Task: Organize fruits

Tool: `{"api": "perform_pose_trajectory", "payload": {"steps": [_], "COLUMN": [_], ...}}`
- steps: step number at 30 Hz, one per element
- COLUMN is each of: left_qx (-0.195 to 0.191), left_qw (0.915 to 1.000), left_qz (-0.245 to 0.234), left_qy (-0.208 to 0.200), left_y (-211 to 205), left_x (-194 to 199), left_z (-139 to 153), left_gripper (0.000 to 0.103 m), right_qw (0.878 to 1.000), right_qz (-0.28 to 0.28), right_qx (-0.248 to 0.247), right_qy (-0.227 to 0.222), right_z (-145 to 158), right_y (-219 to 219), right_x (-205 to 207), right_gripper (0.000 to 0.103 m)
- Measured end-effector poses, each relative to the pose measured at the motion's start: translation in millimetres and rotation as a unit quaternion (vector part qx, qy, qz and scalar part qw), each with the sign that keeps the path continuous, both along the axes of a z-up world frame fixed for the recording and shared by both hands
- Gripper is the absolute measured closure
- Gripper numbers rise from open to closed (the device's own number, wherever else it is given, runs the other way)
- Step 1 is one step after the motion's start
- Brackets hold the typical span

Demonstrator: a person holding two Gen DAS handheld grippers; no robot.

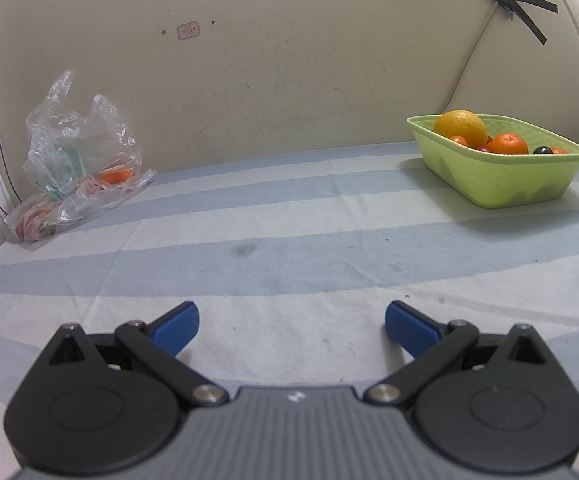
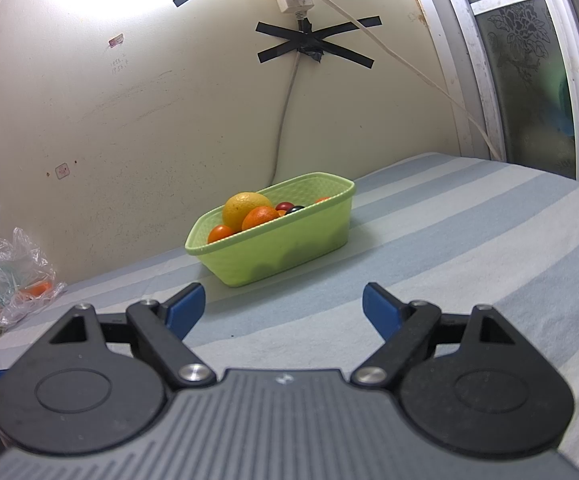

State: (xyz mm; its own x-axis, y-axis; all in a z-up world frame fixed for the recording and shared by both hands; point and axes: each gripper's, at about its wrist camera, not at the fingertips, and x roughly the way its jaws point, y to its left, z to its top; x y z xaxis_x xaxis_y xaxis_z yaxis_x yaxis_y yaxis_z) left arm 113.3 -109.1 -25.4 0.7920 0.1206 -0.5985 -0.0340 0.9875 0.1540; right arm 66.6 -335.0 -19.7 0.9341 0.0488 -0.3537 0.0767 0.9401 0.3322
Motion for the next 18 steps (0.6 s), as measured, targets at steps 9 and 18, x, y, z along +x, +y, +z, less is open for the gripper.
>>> {"api": "perform_pose_trajectory", "payload": {"steps": [9, 18], "left_qx": [-0.001, -0.001], "left_qw": [1.0000, 1.0000], "left_qz": [0.000, 0.000], "left_qy": [0.000, 0.001], "left_y": [-0.1, -0.4], "left_x": [0.3, 0.3], "left_z": [-0.7, -0.7], "left_gripper": [0.000, 0.000], "right_qw": [1.000, 1.000], "right_qz": [0.000, 0.000], "right_qx": [0.000, 0.000], "right_qy": [0.000, 0.000], "right_z": [-0.3, -0.5], "right_y": [-0.7, -0.3], "right_x": [-0.8, -1.3], "right_gripper": [0.015, 0.015]}}
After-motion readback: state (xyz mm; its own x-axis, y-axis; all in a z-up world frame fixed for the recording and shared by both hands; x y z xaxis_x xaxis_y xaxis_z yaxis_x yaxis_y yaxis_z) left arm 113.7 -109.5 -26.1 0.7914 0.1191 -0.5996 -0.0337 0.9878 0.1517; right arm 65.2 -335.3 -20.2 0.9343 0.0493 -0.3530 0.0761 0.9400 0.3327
